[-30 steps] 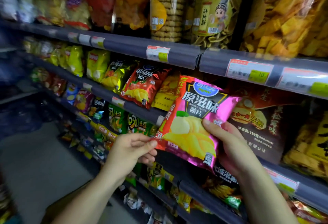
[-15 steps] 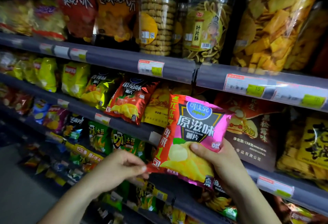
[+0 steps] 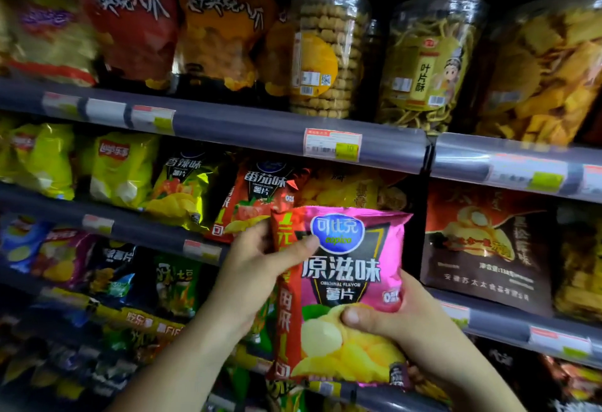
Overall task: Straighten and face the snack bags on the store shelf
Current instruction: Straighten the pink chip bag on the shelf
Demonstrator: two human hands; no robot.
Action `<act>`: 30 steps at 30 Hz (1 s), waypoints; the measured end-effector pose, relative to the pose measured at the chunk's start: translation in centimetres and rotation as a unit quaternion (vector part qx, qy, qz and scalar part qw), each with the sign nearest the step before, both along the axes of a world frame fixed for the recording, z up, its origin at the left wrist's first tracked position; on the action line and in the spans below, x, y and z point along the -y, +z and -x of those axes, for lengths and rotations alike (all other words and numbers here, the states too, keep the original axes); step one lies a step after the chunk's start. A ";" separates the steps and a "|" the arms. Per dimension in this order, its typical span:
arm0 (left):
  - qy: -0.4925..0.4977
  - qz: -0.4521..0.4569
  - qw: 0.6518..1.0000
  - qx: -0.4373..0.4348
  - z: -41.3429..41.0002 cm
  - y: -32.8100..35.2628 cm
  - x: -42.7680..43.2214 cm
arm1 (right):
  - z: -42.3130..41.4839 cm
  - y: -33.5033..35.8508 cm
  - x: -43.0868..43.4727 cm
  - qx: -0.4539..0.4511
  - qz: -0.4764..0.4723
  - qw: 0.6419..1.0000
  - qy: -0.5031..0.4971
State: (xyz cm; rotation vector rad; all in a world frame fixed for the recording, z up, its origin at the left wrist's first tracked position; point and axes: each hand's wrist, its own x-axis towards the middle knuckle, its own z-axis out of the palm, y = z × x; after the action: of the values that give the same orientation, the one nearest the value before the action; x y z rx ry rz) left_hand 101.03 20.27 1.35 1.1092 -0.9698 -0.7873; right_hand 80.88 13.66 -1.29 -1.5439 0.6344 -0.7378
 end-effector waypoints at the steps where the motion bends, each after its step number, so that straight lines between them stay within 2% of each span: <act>1: 0.005 0.011 1.000 -0.005 -0.6 0.1 0.3 | -0.2 -0.1 -0.2 -0.009 0.007 1.000 -0.008; 6: 0.030 0.024 0.999 0.008 -3.0 0.5 2.1 | -0.3 -0.2 -1.0 -0.032 0.008 0.999 -0.042; 8: -0.006 -0.001 1.000 -0.030 -3.6 0.8 2.7 | 0.4 -0.2 -1.1 -0.028 0.006 0.998 -0.053; 10: -0.016 -0.010 0.994 -0.106 -4.6 1.3 3.1 | 1.5 -0.5 -1.1 -0.036 -0.004 0.997 -0.067; 12: 0.001 0.000 0.993 -0.114 -5.8 1.2 3.6 | 2.7 -0.9 -1.1 -0.032 -0.023 0.995 -0.088; 15: -0.004 -0.029 0.998 -0.058 -5.4 0.0 4.1 | 4.0 -1.0 -1.0 -0.001 -0.051 0.991 -0.121; 18: -0.119 -0.101 0.984 0.082 -1.6 -1.4 3.6 | 4.5 -0.8 -0.1 0.003 -0.063 0.981 -0.183; 21: -0.193 -0.139 0.958 0.162 2.1 -2.2 3.5 | 3.7 0.3 1.4 0.001 -0.046 0.970 -0.240; 23: -0.149 -0.099 0.964 0.197 2.9 -3.2 4.9 | 2.9 1.3 2.6 -0.021 -0.011 0.966 -0.257; 26: -0.051 -0.069 0.983 0.162 2.7 -3.1 7.5 | 2.3 1.7 4.7 -0.087 0.049 0.946 -0.307; 30: 0.001 -0.042 0.980 0.196 2.1 -2.2 10.7 | 1.4 1.6 7.3 -0.091 0.089 0.933 -0.337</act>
State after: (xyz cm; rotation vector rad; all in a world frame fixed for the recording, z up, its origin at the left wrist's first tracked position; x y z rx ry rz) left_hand 98.95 9.61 -0.85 1.3699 -1.2711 -0.6230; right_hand 79.45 6.35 0.29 -1.5735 1.3012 -1.1958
